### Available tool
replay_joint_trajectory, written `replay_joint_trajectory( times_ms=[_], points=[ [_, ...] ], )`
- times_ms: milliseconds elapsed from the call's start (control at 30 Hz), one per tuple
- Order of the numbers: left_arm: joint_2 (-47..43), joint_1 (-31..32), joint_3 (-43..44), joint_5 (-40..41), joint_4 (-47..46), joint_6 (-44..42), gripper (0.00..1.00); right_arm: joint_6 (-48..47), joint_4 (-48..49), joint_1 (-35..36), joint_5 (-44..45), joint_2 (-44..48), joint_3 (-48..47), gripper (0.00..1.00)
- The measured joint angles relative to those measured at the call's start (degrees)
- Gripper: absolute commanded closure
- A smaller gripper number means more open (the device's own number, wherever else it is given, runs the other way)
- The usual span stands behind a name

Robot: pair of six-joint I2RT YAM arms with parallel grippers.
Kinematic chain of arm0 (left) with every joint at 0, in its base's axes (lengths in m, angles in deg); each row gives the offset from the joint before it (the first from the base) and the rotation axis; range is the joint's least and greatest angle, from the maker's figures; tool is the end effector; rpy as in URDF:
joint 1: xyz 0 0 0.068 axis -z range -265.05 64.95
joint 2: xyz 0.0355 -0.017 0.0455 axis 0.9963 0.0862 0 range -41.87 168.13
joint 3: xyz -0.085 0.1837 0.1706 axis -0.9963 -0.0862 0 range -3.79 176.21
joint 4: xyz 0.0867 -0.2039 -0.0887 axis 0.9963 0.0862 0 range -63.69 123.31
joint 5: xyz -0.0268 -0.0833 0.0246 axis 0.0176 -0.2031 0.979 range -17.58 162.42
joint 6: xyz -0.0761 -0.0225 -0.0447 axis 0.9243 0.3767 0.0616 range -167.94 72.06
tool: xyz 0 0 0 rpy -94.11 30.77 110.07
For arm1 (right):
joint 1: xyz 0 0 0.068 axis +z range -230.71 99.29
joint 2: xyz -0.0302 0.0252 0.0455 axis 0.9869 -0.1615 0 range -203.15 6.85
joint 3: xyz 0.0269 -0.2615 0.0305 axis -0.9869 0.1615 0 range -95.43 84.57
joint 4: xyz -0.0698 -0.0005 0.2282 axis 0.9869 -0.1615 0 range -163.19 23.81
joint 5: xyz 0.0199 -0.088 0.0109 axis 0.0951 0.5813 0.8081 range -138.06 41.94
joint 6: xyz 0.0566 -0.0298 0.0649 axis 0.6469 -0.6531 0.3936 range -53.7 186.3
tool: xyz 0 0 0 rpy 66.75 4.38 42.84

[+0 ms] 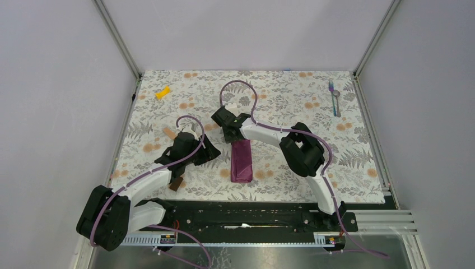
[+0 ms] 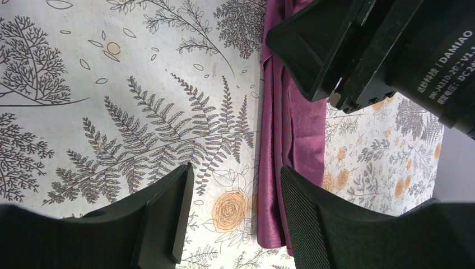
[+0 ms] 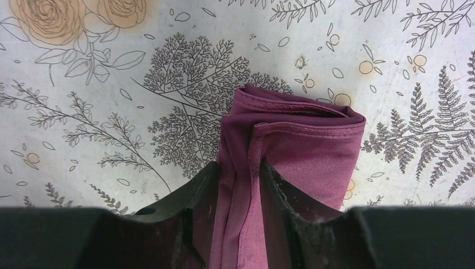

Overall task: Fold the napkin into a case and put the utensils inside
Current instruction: Pick up the top corner of the smaller rectangle folded napkin from the center of the board, then grasp the top corner of the smaller rectangle folded napkin from the folded napkin.

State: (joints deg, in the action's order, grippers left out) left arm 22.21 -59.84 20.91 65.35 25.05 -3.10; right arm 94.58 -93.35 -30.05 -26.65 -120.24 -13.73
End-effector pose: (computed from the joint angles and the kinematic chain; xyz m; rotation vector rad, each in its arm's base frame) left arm 0.2117 -0.1108 0.1543 -0.3312 2.3300 -0.7759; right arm 0.3274 0.3526 0.1394 -0.3364 2.4321 0.1193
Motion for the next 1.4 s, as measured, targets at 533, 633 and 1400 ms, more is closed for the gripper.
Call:
replay_joint_trajectory(
  times_ms=[533, 633, 1400],
  points=[
    [0.15, -0.17, 0.00, -0.87, -0.57, -0.46, 0.34, -0.04, -0.61, -0.02, 0.00, 0.44, 0.57, 0.96],
    [1.46, -0.28, 0.13, -2.38, -2.32, -1.29, 0.35, 0.48, -0.55, -0.04, -0.83, 2.27, 2.27, 0.99],
    [22.60, 7.91, -0.28, -8.04, -23.37, 17.55, 0.56, 3.08, 2.95, -4.94, -11.72, 8.59, 7.32, 1.00]
  ],
)
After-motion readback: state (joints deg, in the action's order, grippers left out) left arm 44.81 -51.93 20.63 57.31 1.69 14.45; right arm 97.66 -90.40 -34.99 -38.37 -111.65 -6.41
